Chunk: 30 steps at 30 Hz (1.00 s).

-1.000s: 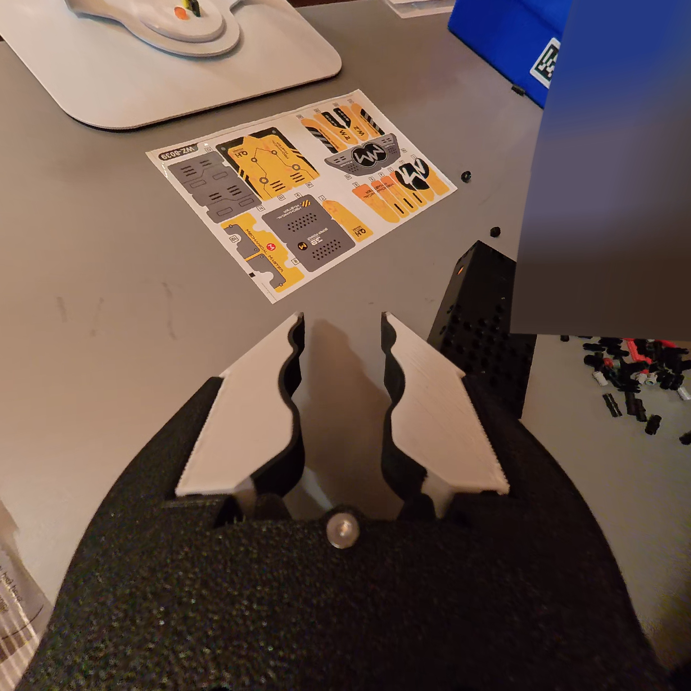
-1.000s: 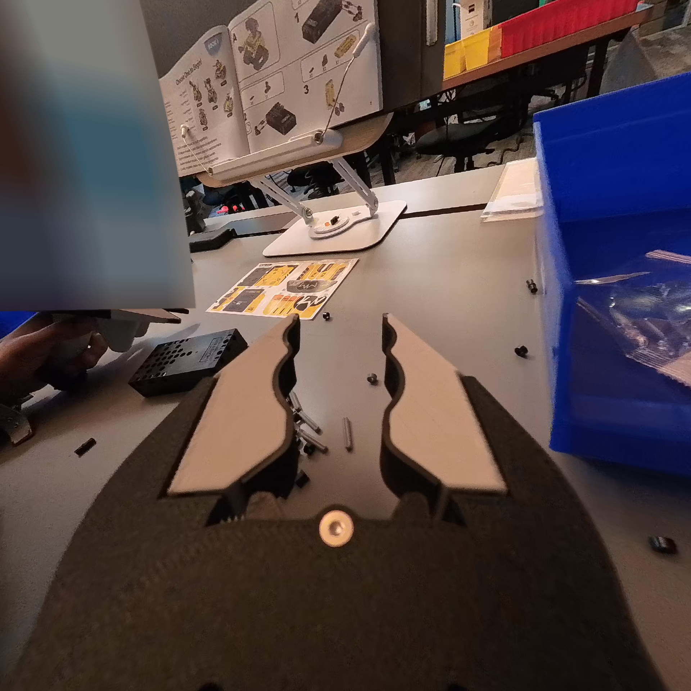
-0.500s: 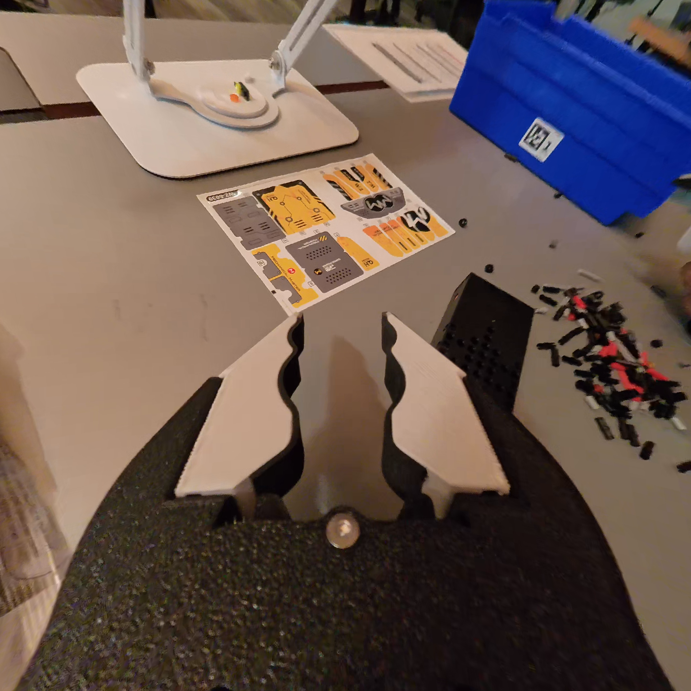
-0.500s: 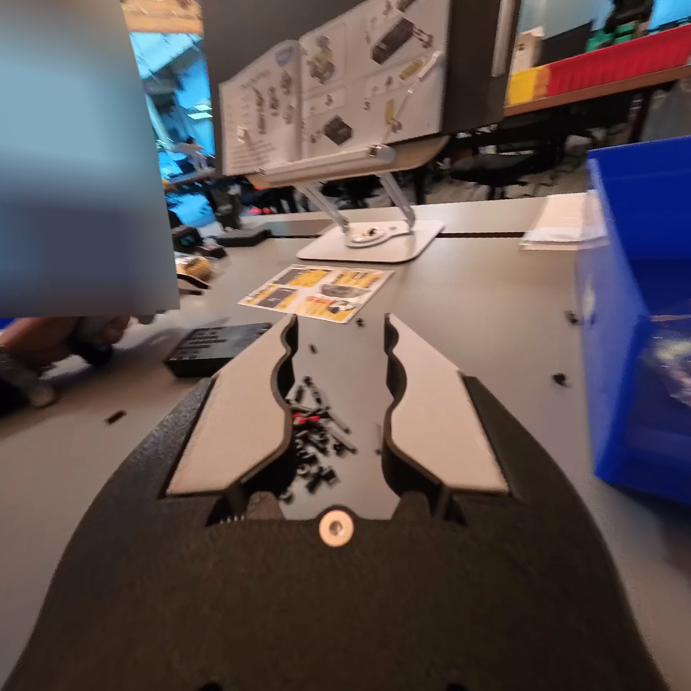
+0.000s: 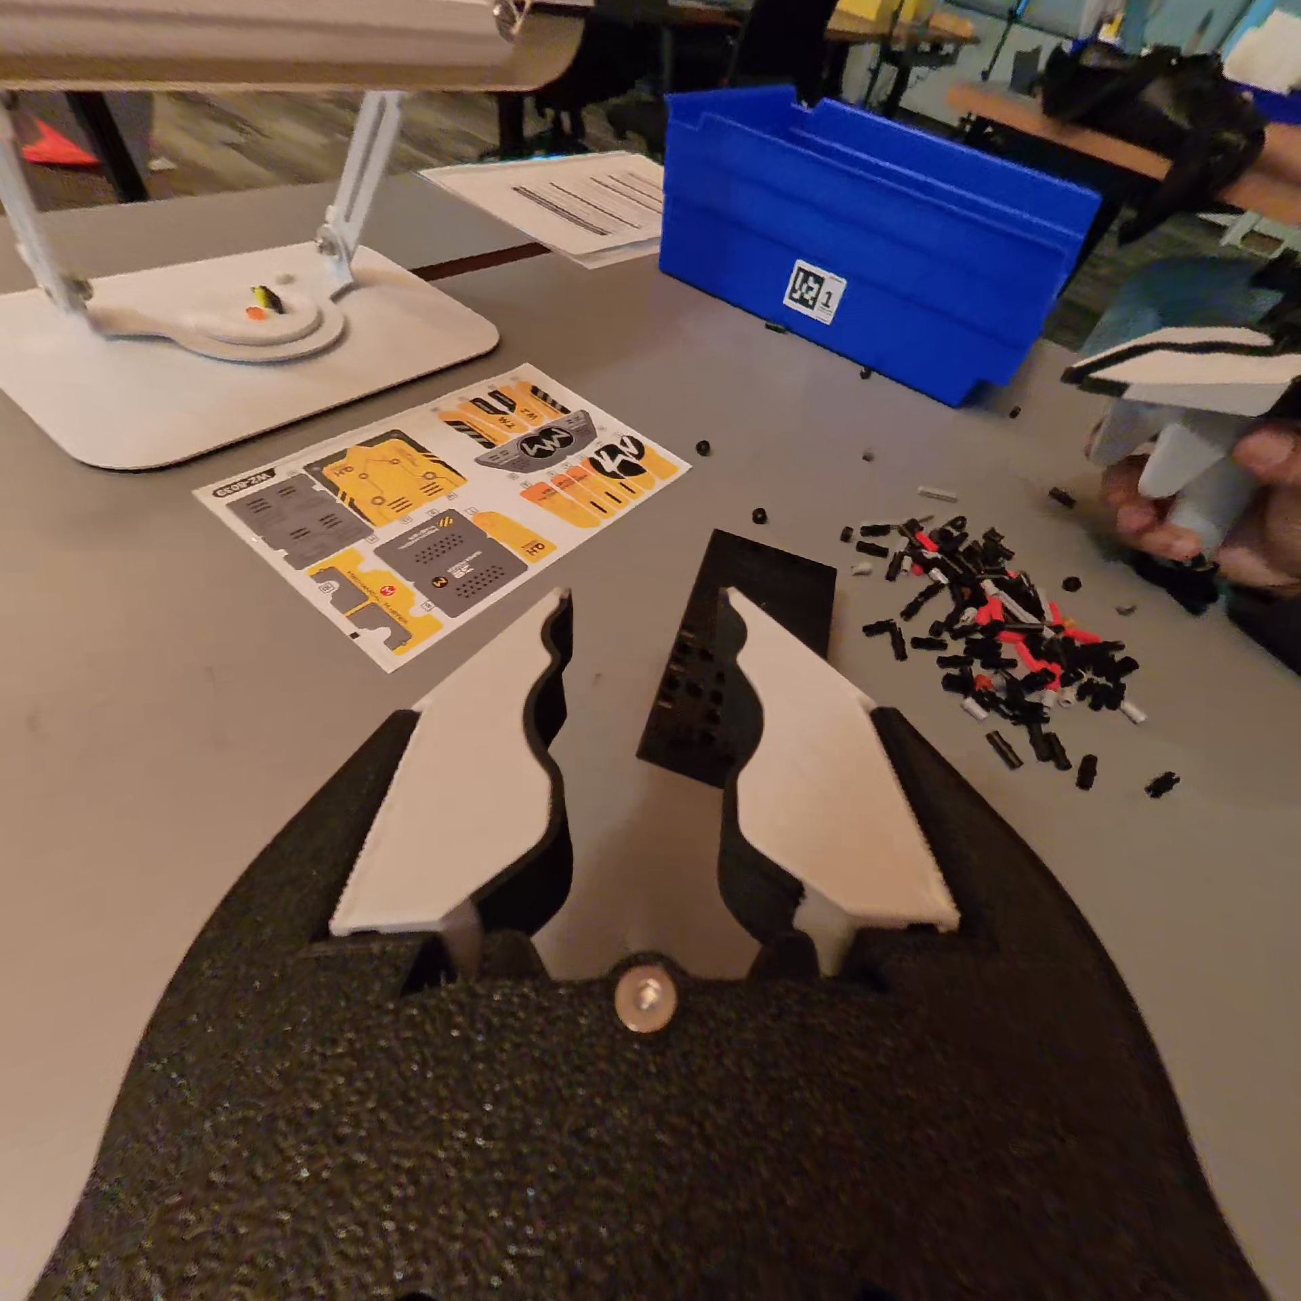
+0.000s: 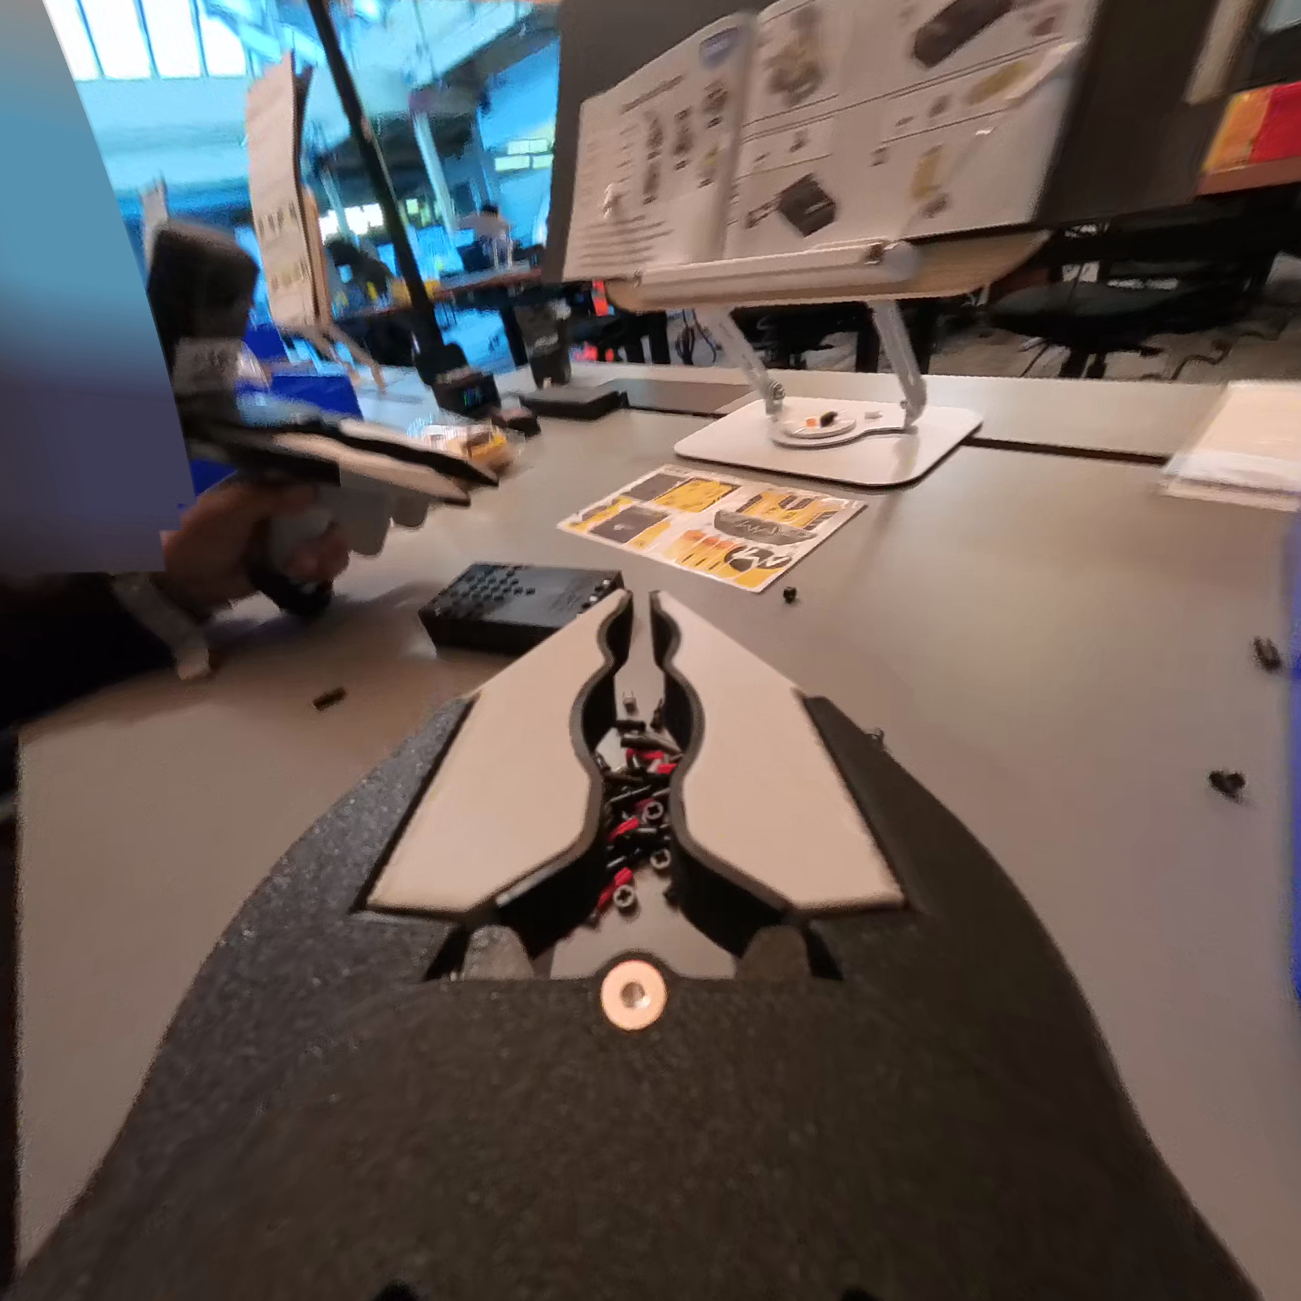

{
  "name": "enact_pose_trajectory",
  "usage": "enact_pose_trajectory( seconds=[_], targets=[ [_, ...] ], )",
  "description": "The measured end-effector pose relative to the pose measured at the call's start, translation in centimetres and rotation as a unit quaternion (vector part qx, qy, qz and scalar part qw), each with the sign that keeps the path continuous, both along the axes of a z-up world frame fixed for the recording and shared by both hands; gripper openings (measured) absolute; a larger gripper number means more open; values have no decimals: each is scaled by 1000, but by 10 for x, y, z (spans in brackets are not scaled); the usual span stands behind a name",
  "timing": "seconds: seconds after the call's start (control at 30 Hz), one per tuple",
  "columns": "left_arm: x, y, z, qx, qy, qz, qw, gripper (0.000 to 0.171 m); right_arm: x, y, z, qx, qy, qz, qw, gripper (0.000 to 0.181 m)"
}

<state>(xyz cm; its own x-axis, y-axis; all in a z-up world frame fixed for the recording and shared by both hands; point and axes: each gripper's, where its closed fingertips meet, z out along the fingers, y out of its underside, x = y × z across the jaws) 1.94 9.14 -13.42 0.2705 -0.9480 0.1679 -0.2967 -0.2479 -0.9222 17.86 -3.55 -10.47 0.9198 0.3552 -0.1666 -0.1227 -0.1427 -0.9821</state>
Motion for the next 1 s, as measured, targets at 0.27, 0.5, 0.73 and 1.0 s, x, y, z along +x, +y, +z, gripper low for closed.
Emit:
enact_pose_trajectory(
  seconds=[0.27, 0.5, 0.73, 1.0],
  targets=[
    [2, -2, -3, 12, 13, -2, 1000, 40, -59, 9, -37, -113, -79, 33, 990, 20],
    [2, -5, -5, 21, 24, -4, 999, 40, -85, 14, -71, -208, -133, 40, 968, 20],
    [3, -6, -7, 31, 31, -6, 999, 40, -84, 15, -82, -247, -144, 33, 958, 12],
    [2, -4, -6, 16, 25, -2, 1000, 40, -81, 14, -93, -283, -191, 30, 939, 7]
  ],
)
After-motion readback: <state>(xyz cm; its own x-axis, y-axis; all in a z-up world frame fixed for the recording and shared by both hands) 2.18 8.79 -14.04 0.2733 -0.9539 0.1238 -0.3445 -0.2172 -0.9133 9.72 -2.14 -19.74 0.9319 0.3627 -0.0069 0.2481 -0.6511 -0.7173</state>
